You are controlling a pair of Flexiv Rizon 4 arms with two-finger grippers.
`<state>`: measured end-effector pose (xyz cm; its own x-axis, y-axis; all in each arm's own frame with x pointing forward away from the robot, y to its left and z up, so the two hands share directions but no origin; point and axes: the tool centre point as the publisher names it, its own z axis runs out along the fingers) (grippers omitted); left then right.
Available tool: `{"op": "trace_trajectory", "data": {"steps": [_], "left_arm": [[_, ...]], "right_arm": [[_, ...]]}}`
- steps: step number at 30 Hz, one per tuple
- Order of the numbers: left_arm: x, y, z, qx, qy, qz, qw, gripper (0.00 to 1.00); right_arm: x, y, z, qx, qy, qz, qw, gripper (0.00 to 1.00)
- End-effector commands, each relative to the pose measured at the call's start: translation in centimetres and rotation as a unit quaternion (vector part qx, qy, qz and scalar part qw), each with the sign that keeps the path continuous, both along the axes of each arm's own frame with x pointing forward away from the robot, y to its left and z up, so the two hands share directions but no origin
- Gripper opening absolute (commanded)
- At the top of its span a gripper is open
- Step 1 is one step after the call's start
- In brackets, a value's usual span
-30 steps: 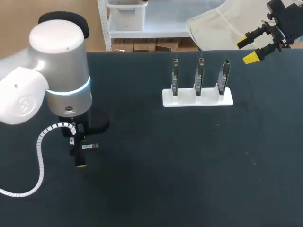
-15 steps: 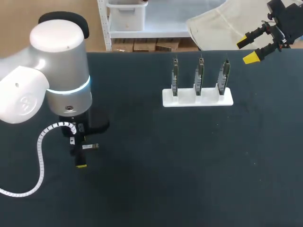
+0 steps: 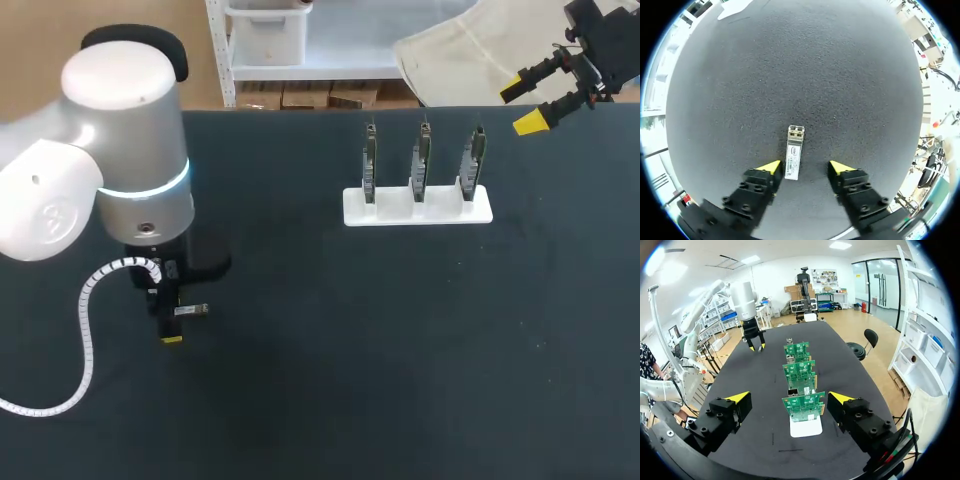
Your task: Pick up the optical module with the left hand, and insert it into the network port with the right hand.
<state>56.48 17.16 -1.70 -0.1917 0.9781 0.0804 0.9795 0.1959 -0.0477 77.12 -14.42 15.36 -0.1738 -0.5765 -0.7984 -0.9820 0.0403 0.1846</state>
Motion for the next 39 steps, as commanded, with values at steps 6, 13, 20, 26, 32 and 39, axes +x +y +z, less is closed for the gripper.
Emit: {"op": "trace_trajectory", "data": {"steps": [6, 13, 20, 26, 32, 39], "left_arm": [[-0.5, 0.6, -0.4, 0.006, 0.004, -0.003, 1.0, 0.0], [-0.9, 1.1, -0.5, 0.004, 0.009, 0.011, 1.0, 0.0], [-0.4, 0.3, 1.4, -0.035, -0.017, 0.029, 0.999, 0.0], [2.1, -1.3, 6.1, -0.114, -0.072, 0.045, 0.99, 0.0], [4.7, -3.3, 12.3, -0.203, -0.129, 0.033, 0.97, 0.0], [5.6, -4.0, 16.0, -0.23, -0.171, 0.025, 0.958, 0.0]], "right_arm": [[0.1, 0.0, 0.0, 0.0, 0.001, 0.001, 1.0, 1.0], [0.1, 0.0, 0.0, 0.0, 0.001, 0.001, 1.0, 1.0], [0.1, 0.0, 0.0, 0.0, 0.001, 0.001, 1.0, 1.0], [0.1, 0.0, 0.0, 0.0, 0.001, 0.001, 1.0, 1.0], [0.1, 0.0, 0.0, 0.0, 0.001, 0.001, 1.0, 1.0], [0.1, 0.0, 0.0, 0.0, 0.001, 0.001, 1.0, 1.0]]}}
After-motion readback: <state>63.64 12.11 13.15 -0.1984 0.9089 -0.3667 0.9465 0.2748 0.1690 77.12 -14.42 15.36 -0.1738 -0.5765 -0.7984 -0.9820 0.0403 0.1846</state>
